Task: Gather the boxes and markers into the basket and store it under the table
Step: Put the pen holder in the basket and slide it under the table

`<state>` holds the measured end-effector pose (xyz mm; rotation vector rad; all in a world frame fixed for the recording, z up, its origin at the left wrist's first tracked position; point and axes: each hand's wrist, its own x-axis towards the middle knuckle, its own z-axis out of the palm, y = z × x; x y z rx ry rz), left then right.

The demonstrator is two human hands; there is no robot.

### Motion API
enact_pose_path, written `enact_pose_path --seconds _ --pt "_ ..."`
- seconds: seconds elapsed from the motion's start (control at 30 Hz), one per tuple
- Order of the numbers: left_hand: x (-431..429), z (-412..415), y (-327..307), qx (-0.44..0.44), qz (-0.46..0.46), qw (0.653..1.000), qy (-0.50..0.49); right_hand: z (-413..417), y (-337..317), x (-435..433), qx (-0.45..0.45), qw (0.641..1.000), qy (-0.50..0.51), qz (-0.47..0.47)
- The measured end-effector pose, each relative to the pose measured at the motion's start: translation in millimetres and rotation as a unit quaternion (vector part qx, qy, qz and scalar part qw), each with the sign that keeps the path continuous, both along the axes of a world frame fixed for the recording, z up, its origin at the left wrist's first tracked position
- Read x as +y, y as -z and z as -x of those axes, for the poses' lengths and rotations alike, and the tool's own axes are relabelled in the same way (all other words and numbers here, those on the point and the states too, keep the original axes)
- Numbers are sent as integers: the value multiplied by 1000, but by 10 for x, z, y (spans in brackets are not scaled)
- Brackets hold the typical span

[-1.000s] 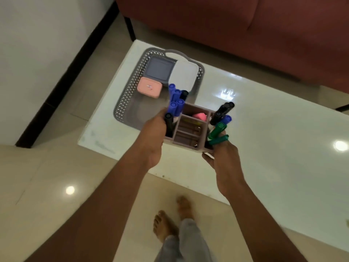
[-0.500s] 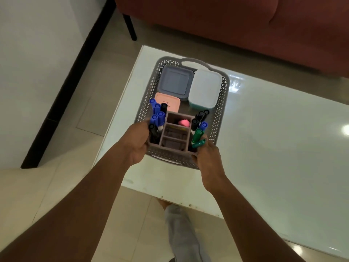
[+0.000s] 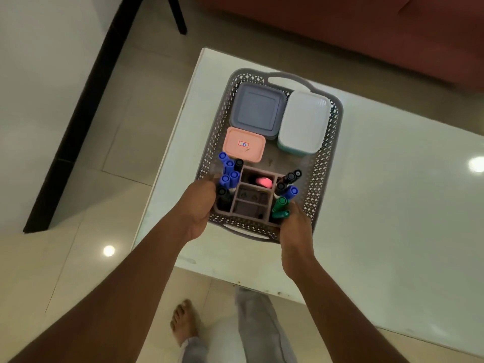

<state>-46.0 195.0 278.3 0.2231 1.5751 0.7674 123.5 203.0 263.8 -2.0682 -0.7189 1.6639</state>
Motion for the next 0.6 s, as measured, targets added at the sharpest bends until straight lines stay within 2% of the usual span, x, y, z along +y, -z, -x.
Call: enact_pose_path --seconds 0.2,0.4,0.5,0.6 --pt "32 -75 2 23 2 1000 21 -50 -22 -51 11 999 48 -15" --pt "16 -71 65 28 4 1000 -5 -86 19 -64 -2 998 51 -32" --pt "15 -57 85 138 -13 990 -30 -173 -64 -45 -34 993 51 -98" --pt "-5 -40 105 308 -95 947 -11 -301 -152 25 -59 979 50 -187"
